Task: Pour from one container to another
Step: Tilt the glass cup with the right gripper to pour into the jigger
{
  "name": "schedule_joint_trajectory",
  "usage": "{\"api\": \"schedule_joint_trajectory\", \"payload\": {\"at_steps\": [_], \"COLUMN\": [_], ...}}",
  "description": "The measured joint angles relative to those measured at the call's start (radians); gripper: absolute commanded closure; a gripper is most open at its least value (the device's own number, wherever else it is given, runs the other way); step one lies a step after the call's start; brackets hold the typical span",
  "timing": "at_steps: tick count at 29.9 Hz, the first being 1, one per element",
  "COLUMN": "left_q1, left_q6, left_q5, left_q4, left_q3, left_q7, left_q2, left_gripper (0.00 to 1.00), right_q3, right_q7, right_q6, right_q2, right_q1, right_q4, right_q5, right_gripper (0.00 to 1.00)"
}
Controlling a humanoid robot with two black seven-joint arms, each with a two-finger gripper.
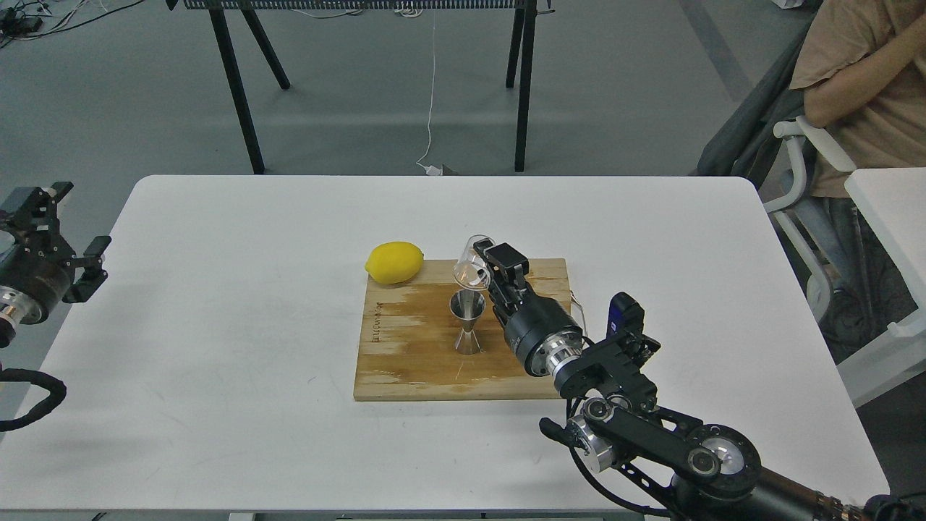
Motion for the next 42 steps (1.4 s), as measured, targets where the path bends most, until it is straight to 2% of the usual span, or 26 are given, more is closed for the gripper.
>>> {"api": "schedule_joint_trajectory", "payload": {"at_steps": [42], "left_q1": [-0.001], "left_q6": [0.0], "left_q5": [0.0], "left_q4": [0.0], "left_q3": [0.0], "left_q7": [0.0], "left_q2": [0.0], "left_gripper": [0.01], "right_q3": [-0.037], "right_q7": [0.013], "right_q6": [0.0], "right_q2": [-0.043], "right_q1": [0.038], "right_q4": [-0.007], "right_q5": [-0.025], "right_gripper": [0.59]}}
